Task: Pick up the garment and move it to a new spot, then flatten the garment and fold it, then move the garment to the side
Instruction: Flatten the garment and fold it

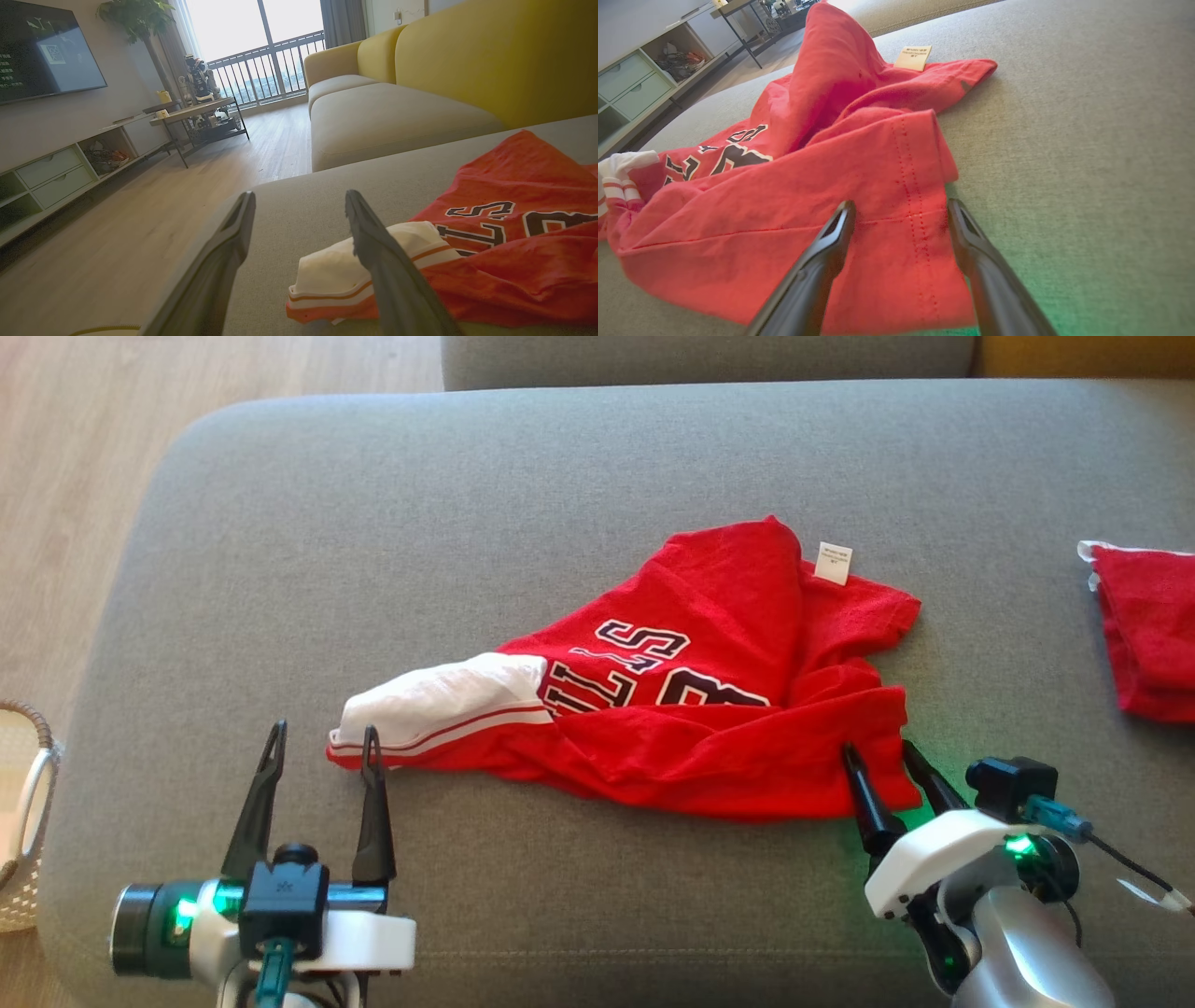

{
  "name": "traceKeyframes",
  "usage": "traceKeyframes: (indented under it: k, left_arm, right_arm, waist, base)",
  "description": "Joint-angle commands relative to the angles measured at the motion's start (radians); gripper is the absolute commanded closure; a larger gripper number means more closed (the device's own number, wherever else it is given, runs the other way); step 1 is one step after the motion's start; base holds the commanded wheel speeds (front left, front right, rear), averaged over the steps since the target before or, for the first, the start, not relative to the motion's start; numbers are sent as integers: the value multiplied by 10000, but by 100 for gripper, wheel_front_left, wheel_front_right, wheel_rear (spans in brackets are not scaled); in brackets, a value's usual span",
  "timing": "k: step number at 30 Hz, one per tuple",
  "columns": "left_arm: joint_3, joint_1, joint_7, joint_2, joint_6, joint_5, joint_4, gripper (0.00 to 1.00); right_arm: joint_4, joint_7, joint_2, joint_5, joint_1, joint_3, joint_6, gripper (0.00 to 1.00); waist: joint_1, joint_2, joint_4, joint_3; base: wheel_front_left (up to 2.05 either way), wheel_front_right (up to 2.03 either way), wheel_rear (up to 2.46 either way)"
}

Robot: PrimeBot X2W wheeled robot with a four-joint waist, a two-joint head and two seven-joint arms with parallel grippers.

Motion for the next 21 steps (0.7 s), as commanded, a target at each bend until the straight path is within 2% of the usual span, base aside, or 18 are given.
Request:
traceKeyframes:
  k: [1, 2, 3, 4, 7, 13, 16, 21]
  left_arm:
    - [471, -235, -24, 14, -51, 98, -268, 0]
    - [496, -220, -24, -6, -75, 119, -263, 0]
    - [526, -202, -24, -25, -94, 136, -257, 0]
    - [557, -179, -24, -40, -109, 155, -251, 0]
    - [653, -104, -24, -78, -137, 205, -233, 0]
    - [839, 26, -24, -141, -175, 285, -252, 0]
    - [911, 89, -24, -171, -189, 321, -293, 0]
    - [1114, 300, -24, -231, -325, 116, -334, 0]
  right_arm:
    - [-161, -36, -26, 7, -326, 248, -4, 2]
    - [-135, -36, -26, -18, -343, 258, -4, 15]
    - [-124, -36, -26, -37, -350, 272, -4, 38]
    - [-133, -36, -26, -46, -353, 298, -4, 55]
    - [-256, -36, -26, -97, -318, 379, -4, 100]
    - [-892, -36, -26, -292, 89, 340, -4, 100]
    - [-1392, -36, -27, -242, 615, -9, -4, 100]
    - [-2377, 11, -390, -682, 1688, -843, -4, 100]
  waist:
    - [0, 0, 40, -31]
    - [0, 0, 60, -44]
    - [0, 0, 70, -59]
    - [0, 0, 72, -74]
    - [0, 0, 52, -107]
    - [0, 0, -83, -207]
    - [0, 0, -162, -250]
    - [0, 0, -433, -122]
  base:
    - [0, 0, 0]
    - [0, 0, 0]
    - [0, 0, 0]
    - [0, 0, 0]
    - [0, 0, 0]
    - [0, 0, 0]
    - [0, 0, 0]
    - [0, 0, 0]
